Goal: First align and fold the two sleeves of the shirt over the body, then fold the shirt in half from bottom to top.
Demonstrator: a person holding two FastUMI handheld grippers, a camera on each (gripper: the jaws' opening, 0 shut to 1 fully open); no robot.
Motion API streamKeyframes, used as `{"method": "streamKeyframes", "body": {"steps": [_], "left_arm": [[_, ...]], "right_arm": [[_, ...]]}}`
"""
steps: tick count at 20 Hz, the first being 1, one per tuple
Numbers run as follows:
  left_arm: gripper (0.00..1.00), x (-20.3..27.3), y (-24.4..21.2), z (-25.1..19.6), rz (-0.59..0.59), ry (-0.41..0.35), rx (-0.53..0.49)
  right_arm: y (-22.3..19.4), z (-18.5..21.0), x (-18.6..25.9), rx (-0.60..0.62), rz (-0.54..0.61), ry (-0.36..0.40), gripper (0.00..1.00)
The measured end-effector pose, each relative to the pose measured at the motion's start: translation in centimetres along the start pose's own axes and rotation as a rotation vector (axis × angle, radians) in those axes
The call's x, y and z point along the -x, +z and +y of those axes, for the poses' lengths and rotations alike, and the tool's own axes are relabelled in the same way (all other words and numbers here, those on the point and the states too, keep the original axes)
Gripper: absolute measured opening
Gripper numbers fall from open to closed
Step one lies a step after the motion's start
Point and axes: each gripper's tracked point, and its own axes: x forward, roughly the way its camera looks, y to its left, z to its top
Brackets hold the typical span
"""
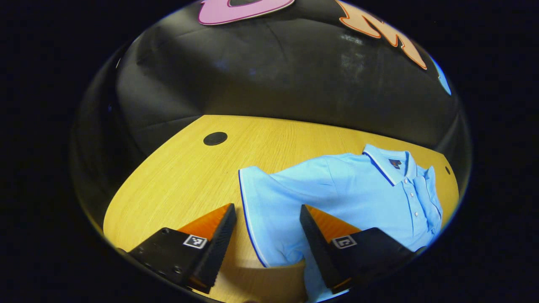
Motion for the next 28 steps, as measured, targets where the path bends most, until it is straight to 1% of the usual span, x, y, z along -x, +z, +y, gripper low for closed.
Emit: {"method": "streamKeyframes", "body": {"steps": [1,2,3,4,5,8,10,14,17,20,23,25,27,28], "left_arm": [[0.82,-0.1,0.0,-0.6,-0.003,-0.011,0.006],[0.58,0.2,0.0,-1.1,0.001,-0.024,0.003],[0.39,0.2,0.3,-2.1,-0.003,-0.063,0.011],[0.19,0.0,0.5,-2.3,-0.011,-0.054,0.021],[0.0,0.4,0.5,-2.6,-0.004,-0.057,0.02],[0.0,1.1,1.1,-5.1,0.01,-0.114,0.052],[0.0,2.2,2.6,-6.9,-0.019,-0.144,0.028],[0.0,4.2,4.7,-11.8,-0.06,-0.225,-0.036],[0.0,5.1,4.5,-15.8,-0.052,-0.288,-0.061],[0.0,5.4,3.2,-19.2,-0.02,-0.337,-0.104],[0.0,4.8,0.9,-21.6,0.033,-0.355,-0.153],[0.0,3.6,-0.8,-22.4,0.065,-0.349,-0.188],[0.0,3.2,-1.5,-22.2,0.067,-0.326,-0.203],[0.0,3.3,-1.4,-22.4,0.054,-0.342,-0.191]], "right_arm": [[0.1,-0.1,0.2,-0.003,-0.004,0.002,0.94],[0.2,-0.4,0.5,-0.006,-0.006,0.0,0.98],[0.1,-0.5,0.6,-0.008,-0.01,-0.001,0.94],[0.0,-0.8,0.9,-0.008,-0.012,-0.001,0.98],[-0.1,-1.0,1.2,-0.008,-0.013,-0.001,0.98],[-0.6,-1.9,2.2,-0.016,-0.02,-0.006,0.98],[-0.8,-2.6,2.8,-0.033,-0.024,-0.01,0.98],[-0.9,-3.8,3.9,-0.054,-0.04,-0.021,0.98],[-0.8,-4.5,4.5,-0.063,-0.054,-0.03,0.98],[-1.1,-4.9,5.0,-0.079,-0.054,-0.036,0.98],[-1.4,-5.2,5.0,-0.082,-0.05,-0.042,0.98],[-1.5,-5.2,4.9,-0.086,-0.046,-0.047,0.98],[-1.1,-5.2,4.5,-0.095,-0.048,-0.057,0.98],[-1.0,-5.0,4.4,-0.1,-0.049,-0.06,0.98]]}}
